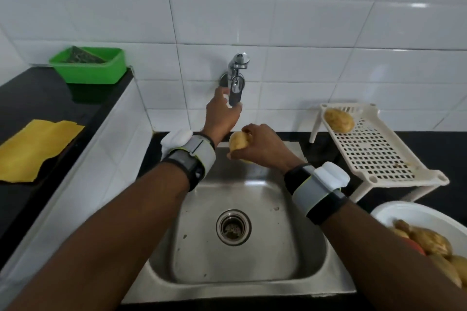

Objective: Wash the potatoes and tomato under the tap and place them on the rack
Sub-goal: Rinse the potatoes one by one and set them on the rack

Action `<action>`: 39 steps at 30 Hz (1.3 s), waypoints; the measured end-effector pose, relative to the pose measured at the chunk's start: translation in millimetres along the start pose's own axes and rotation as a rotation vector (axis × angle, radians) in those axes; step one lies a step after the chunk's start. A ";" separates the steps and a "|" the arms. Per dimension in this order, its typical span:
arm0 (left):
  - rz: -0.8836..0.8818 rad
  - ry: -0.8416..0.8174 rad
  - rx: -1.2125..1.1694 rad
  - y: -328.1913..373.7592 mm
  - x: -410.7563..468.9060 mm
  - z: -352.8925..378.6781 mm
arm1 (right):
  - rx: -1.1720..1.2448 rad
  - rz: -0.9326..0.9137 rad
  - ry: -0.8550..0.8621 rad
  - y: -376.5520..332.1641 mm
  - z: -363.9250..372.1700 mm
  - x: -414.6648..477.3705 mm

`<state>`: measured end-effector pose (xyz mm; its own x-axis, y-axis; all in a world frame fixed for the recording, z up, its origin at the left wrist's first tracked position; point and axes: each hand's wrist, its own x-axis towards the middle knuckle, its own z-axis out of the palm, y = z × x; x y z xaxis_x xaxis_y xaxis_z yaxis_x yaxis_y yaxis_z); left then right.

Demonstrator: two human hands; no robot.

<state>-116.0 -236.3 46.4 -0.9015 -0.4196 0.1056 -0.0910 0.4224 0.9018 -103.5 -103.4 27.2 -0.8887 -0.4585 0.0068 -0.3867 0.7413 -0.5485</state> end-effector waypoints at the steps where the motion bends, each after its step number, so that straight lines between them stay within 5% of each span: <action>1: 0.003 0.034 0.007 4.5 5.8 4.6 | -0.004 0.003 0.001 -0.1 -0.2 4.4; 9: 0.112 0.198 0.369 13.5 36.7 14.8 | 0.019 0.000 -0.018 0.8 12.1 31.8; 18: 0.203 0.200 0.288 5.5 46.6 16.5 | 0.039 0.016 -0.021 7.1 28.5 50.4; 27: 0.099 0.188 -0.045 -2.6 42.4 12.4 | 0.055 0.013 -0.034 8.3 37.1 56.6; 32: 0.041 0.197 -0.029 -4.1 44.3 10.1 | 0.043 0.043 -0.065 8.8 43.9 49.0; 39: -0.301 -0.055 -0.007 -64.0 2.6 13.7 | 0.121 0.061 -0.093 21.1 57.2 30.7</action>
<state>-118.3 -253.5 -16.8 -0.8561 -0.4806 -0.1899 -0.3551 0.2802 0.8918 -124.8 -129.9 -32.0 -0.8807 -0.4621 -0.1037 -0.2955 0.7074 -0.6421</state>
